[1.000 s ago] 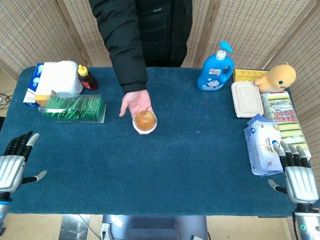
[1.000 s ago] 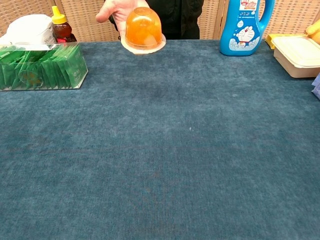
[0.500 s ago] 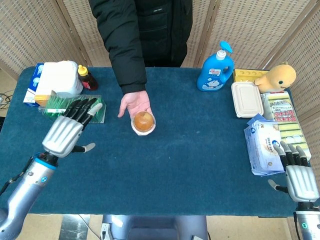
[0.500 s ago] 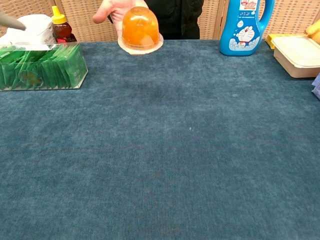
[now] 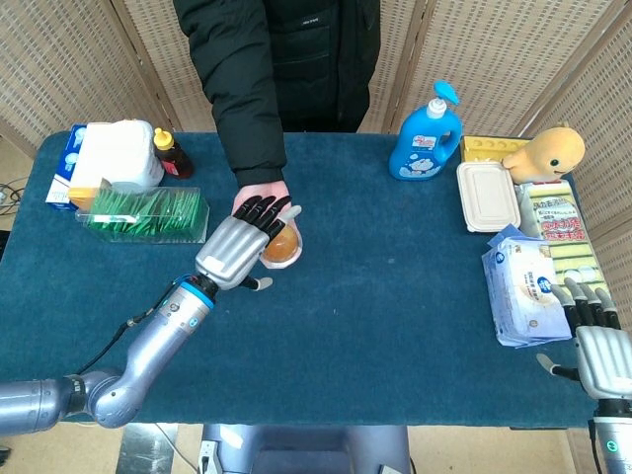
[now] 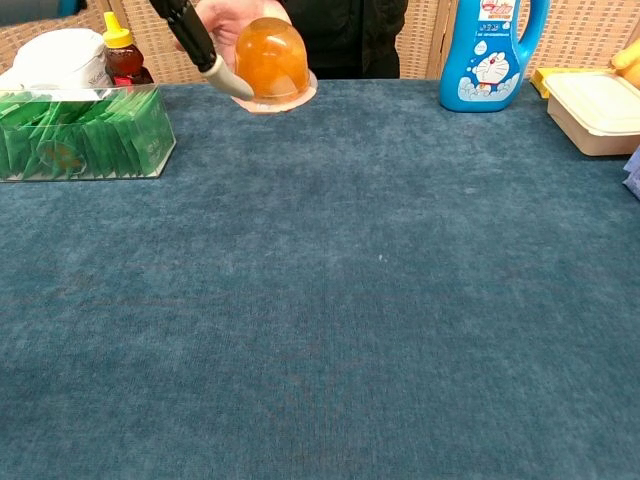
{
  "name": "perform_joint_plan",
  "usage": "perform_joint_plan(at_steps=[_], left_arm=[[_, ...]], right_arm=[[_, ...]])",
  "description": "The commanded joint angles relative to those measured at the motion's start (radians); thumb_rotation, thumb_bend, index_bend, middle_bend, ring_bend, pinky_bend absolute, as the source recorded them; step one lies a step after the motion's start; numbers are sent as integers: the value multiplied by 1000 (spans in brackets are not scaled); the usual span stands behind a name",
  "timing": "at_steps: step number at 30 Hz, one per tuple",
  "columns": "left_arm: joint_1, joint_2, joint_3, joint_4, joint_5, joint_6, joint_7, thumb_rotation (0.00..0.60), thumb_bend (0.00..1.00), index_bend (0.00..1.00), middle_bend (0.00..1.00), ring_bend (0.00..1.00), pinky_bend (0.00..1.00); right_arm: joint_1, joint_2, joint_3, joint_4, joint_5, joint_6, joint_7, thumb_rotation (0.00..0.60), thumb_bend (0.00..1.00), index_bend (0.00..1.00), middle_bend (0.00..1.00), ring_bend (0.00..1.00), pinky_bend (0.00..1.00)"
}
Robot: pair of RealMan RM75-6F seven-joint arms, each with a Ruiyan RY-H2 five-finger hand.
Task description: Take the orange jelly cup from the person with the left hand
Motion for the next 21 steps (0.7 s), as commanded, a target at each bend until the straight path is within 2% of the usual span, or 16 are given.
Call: perform_joint_plan(at_steps=[1, 3, 6, 13, 19, 21], left_arm=[[-47, -41, 2, 40, -64, 17, 30, 600, 98, 0, 0, 0, 58], [-59, -50, 3, 48, -79, 24, 36, 600, 118, 0, 0, 0, 82], [-78, -70, 9, 67, -102, 40, 43, 600, 144, 0, 4, 9, 173], [-97, -94, 27, 86, -124, 84, 66, 600, 163, 97, 148, 167, 363], [-103, -110, 40, 103, -103, 140, 80, 600, 185, 335, 356, 356, 496], [-103, -112, 42, 103, -100, 148, 81, 600, 188, 378, 394, 387, 519]], right_arm=[[-1, 3, 0, 0, 0, 0, 6, 600, 64, 112, 29, 44, 0], [-1, 4, 0, 0, 0, 0, 10, 600, 64, 112, 29, 44, 0], [-1, 5, 0, 1, 2, -2, 16, 600, 64, 112, 29, 44, 0], [0, 9, 0, 0, 5, -7, 26, 600, 65, 112, 29, 46, 0], [1, 10, 1, 1, 7, -11, 34, 600, 65, 111, 29, 47, 0], [1, 11, 1, 1, 7, -11, 36, 600, 65, 112, 29, 47, 0]])
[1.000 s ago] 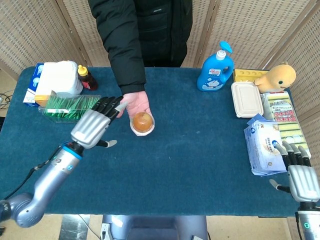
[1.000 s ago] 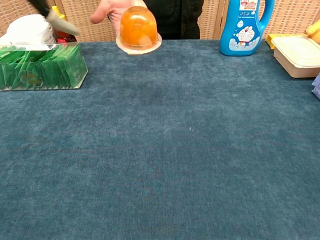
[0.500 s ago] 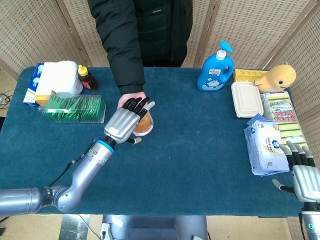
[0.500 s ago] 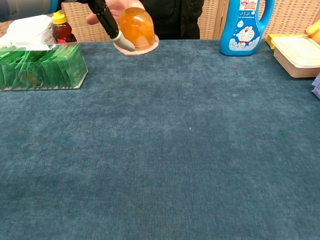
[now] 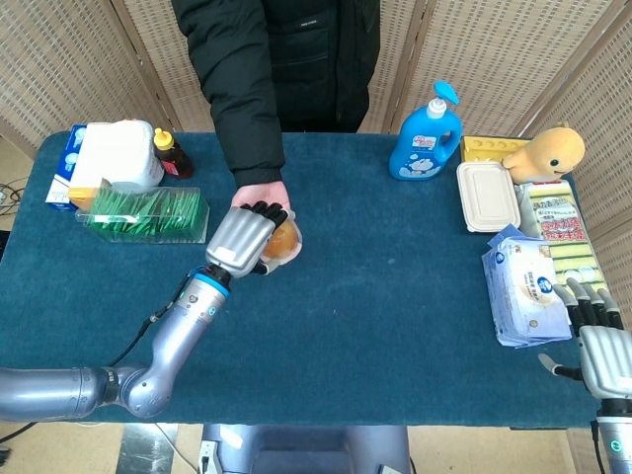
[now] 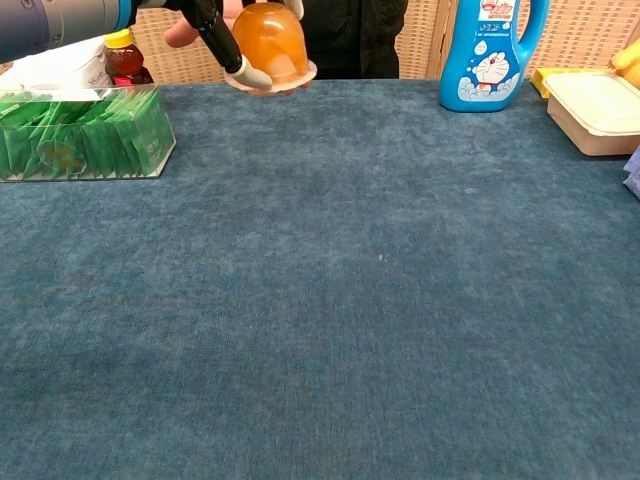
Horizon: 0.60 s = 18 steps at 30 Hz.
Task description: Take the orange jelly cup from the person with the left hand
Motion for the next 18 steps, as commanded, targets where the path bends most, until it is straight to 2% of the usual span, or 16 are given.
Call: perform_joint_plan(at_steps=[1, 18], left_arm=[[0, -4, 6, 2, 9, 15, 1, 600, 189, 390, 405, 396, 527], [17, 21, 19, -52, 85, 67, -31, 600, 199, 463, 479, 472, 602]], right_arm=[[0, 1, -1, -1, 0, 0, 1, 600, 64, 112, 29, 47, 0], [1, 3, 0, 1, 4, -6, 13, 600, 64, 112, 29, 48, 0]])
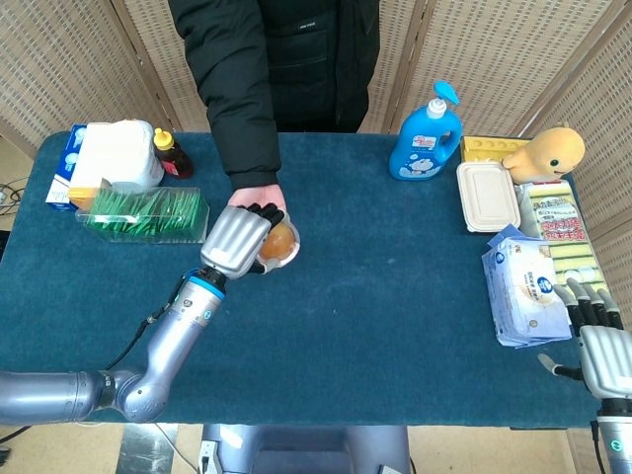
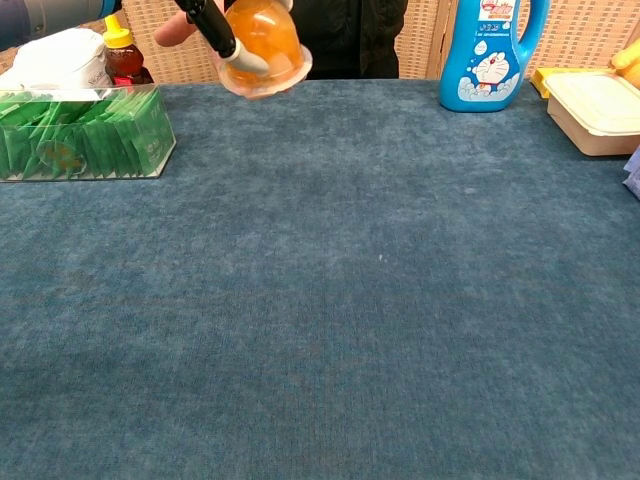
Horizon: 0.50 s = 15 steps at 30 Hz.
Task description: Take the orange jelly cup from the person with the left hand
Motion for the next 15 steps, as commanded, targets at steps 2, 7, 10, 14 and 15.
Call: perform_joint_plan(at_steps=[2, 7, 10, 14, 15], left_arm=[[10, 23, 1, -59, 40, 15, -13, 600, 199, 463, 479, 473, 604], [31, 77, 9, -176, 110, 46, -11, 600, 199, 464, 480, 473, 603], [60, 118, 37, -245, 160, 61, -13, 600, 198, 464, 479, 473, 603], [115, 167, 104, -290, 239, 77, -23, 600, 199, 464, 479, 473, 603], [128, 174, 120, -291, 254, 79, -31, 600, 199, 464, 479, 473, 603]], right_arm=[[2, -1, 1, 1, 2, -3, 0, 600, 64, 112, 29, 48, 0], [1, -2, -1, 2, 2, -4, 0, 600, 64, 112, 29, 48, 0], [1, -2, -2, 1, 0, -4, -2, 600, 64, 112, 29, 47, 0], [2, -3, -4, -2, -2, -6, -6, 600, 64, 112, 29, 47, 0], [2, -4, -5, -2, -2, -6, -7, 600, 64, 112, 29, 47, 0]])
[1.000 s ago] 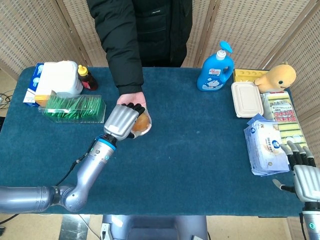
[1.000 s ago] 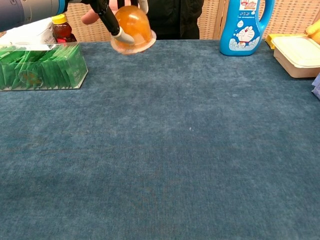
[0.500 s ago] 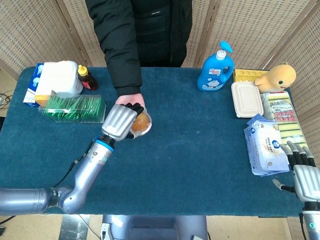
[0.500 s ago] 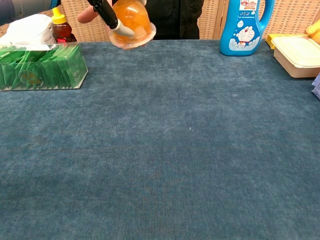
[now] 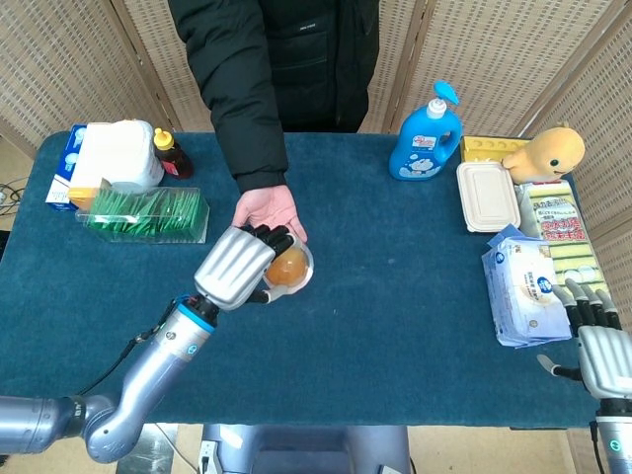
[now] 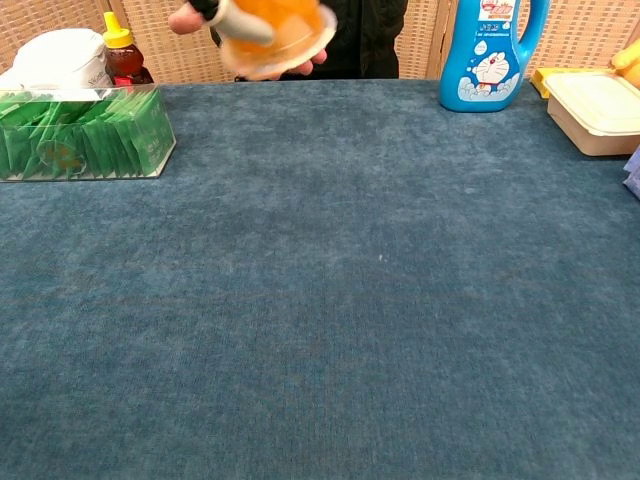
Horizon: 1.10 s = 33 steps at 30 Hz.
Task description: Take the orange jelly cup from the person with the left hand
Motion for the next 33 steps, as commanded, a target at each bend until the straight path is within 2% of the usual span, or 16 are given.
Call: perform_joint_plan(at_steps=[1, 6, 9, 22, 24, 26, 28, 30, 33], left_arm=[[66, 44, 75, -24, 74, 20, -30, 600, 199, 464, 479, 473, 604], [116, 39, 131, 49, 99, 0, -99, 600, 199, 464, 479, 473, 603], [134, 8, 152, 147, 85, -38, -152, 600, 199, 464, 479, 473, 603], [138, -157, 153, 479, 2, -178, -224, 600, 208, 465, 479, 470, 579], [138, -168, 148, 493, -7, -193, -234, 600, 208, 459, 424, 402, 533], [138, -171, 143, 495, -12, -204, -243, 600, 206, 362, 261, 260, 470], [139, -167, 137, 490, -6, -207, -251, 600, 192, 124, 71, 132, 405], [142, -158, 132, 476, 5, -211, -269, 600, 172, 15, 10, 73, 367], [153, -121, 130, 437, 32, -203, -288, 600, 125, 0, 0, 12, 309]], right_arm=[[0, -1, -2, -2, -1, -2, -3, 600, 64, 112, 29, 47, 0], [1, -4, -5, -5, -4, -4, -14, 600, 65, 112, 29, 48, 0], [1, -5, -7, -8, -3, -5, -19, 600, 64, 112, 29, 47, 0], [6, -7, -5, -1, 12, -22, -18, 600, 64, 112, 29, 48, 0], [7, -6, -4, -3, 12, -23, -19, 600, 64, 112, 29, 48, 0], [8, -7, -4, -4, 13, -25, -22, 600, 64, 112, 29, 48, 0], [9, -7, -4, -4, 14, -25, -24, 600, 64, 112, 29, 48, 0], [9, -8, -3, -4, 15, -25, -26, 600, 64, 112, 29, 48, 0], [7, -8, -5, -4, 15, -23, -27, 600, 64, 112, 29, 49, 0]])
